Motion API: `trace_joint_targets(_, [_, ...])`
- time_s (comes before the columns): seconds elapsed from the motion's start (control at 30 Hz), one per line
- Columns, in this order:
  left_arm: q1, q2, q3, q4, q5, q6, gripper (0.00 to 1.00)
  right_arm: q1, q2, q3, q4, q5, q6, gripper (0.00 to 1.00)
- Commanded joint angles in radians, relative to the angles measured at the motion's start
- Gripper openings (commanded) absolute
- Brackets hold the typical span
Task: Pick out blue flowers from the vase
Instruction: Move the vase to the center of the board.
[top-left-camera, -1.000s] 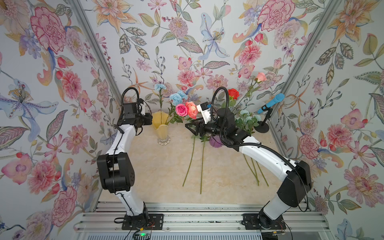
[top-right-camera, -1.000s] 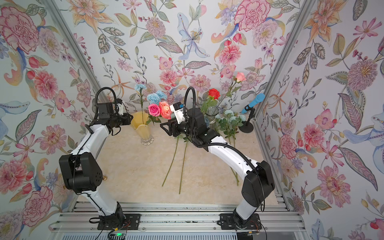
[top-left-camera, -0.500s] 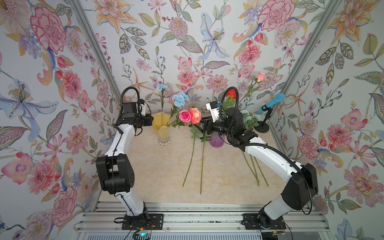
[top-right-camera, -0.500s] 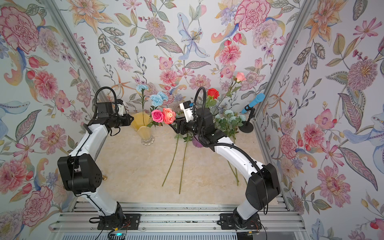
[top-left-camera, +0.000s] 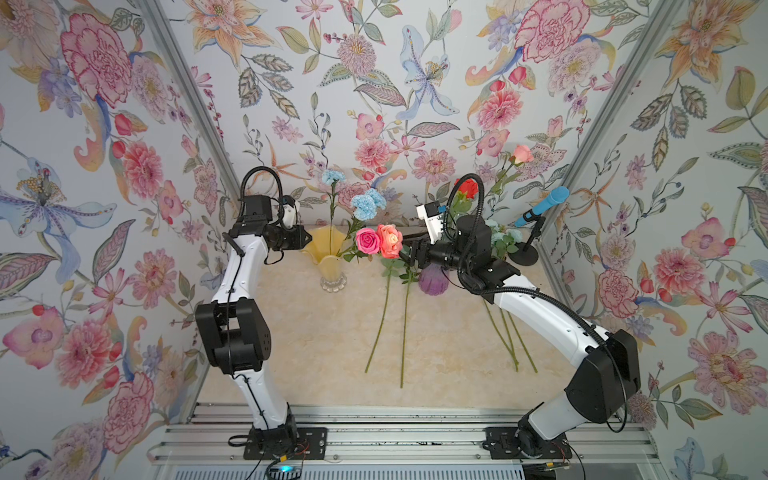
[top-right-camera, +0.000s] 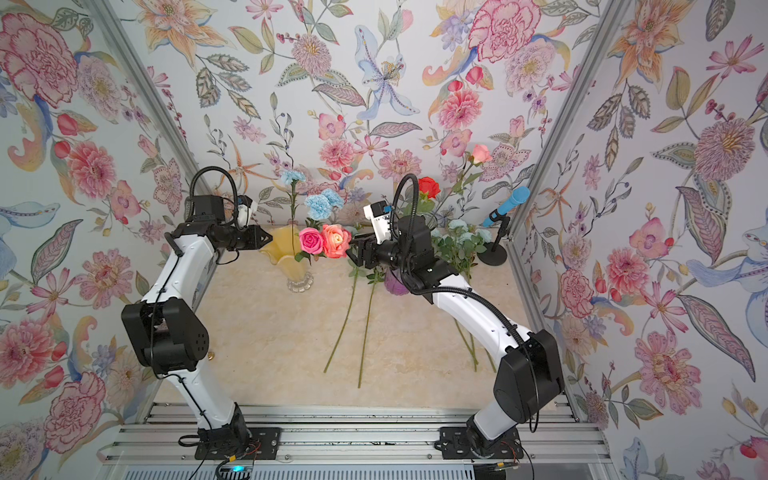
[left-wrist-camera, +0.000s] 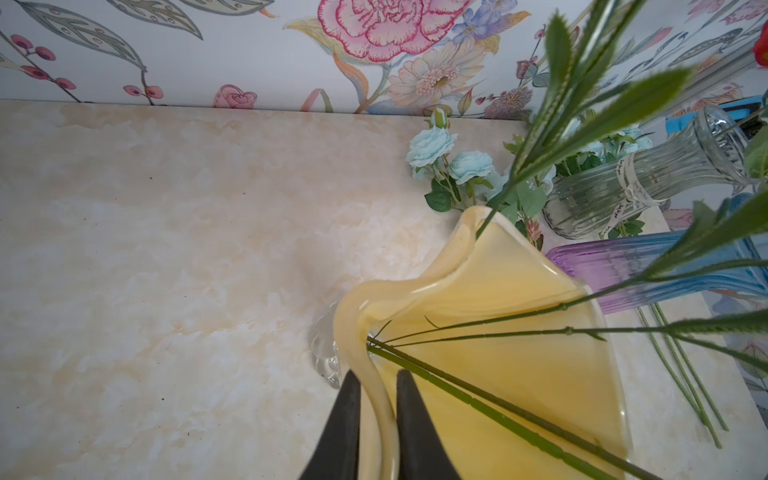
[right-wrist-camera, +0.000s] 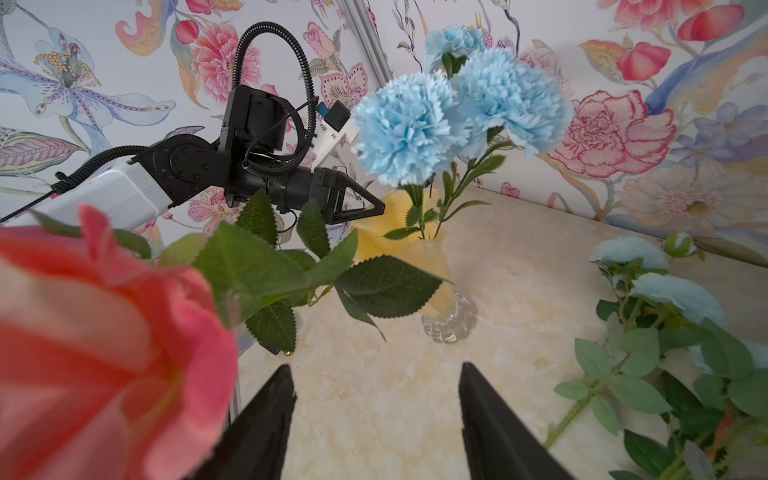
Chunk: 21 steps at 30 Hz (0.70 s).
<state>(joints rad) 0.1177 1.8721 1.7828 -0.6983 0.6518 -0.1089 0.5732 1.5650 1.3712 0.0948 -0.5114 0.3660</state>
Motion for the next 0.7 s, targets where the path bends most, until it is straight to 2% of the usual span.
trace_joint_targets(0.0, [-0.012, -0.021, -0.071, -0.15, 0.057, 0.041, 0.0, -0.016, -0.042, -0.025, 0.033, -0.022, 0.021, 0.64])
trace_joint_targets(0.17, [-0.014, -0.018, -0.069, -0.136, 0.052, 0.029, 0.0, -0.027, -0.05, -0.037, 0.045, -0.036, 0.03, 0.64])
trace_joint_targets(0.3, [-0.012, 0.005, -0.055, -0.09, -0.034, -0.007, 0.0, -0.034, -0.054, -0.048, 0.053, -0.04, 0.034, 0.64])
trace_joint_targets(0.5, [-0.02, 0.043, -0.023, -0.069, -0.08, -0.011, 0.24, -0.037, -0.05, -0.05, 0.06, -0.043, 0.042, 0.64])
trace_joint_targets(0.57, [-0.02, 0.051, -0.013, -0.064, -0.103, -0.012, 0.36, -0.038, -0.045, -0.048, 0.066, -0.045, 0.046, 0.64])
trace_joint_targets(0.67, [-0.021, 0.063, 0.007, -0.06, -0.128, -0.012, 0.46, -0.037, -0.04, -0.047, 0.068, -0.048, 0.048, 0.64])
